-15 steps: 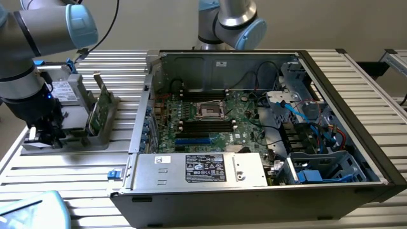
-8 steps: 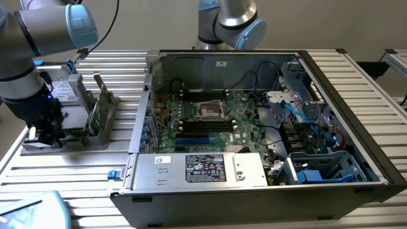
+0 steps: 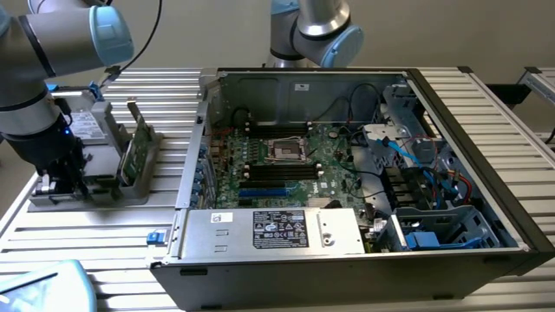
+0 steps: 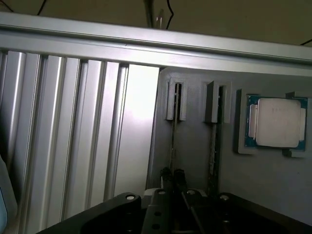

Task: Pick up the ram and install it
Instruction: 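Pick up the ram and move it above insertion slot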

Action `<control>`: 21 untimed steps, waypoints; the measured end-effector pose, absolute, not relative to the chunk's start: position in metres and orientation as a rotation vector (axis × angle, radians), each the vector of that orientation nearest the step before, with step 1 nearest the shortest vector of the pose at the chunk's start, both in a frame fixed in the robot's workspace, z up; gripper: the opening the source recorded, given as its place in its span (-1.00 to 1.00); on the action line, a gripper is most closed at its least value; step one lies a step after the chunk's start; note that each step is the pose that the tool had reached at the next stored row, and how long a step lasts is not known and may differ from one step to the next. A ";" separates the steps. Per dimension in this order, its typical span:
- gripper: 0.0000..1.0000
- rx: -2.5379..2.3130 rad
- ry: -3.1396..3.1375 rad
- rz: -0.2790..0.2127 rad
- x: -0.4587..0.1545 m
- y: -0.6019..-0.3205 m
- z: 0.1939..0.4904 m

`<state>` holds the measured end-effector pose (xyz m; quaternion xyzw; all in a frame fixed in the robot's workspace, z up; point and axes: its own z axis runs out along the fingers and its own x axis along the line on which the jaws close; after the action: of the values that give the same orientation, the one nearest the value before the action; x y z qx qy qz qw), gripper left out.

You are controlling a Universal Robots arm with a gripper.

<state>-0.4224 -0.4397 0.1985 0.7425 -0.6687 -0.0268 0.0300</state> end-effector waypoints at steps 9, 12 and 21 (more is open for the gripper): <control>-0.74 2.289 -2.062 -0.083 -0.422 -0.440 0.198; -0.74 2.288 -2.063 -0.084 -0.422 -0.440 0.198; -0.74 2.288 -2.063 -0.085 -0.422 -0.440 0.198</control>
<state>-0.4223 -0.4399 0.1984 0.7421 -0.6691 -0.0274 0.0296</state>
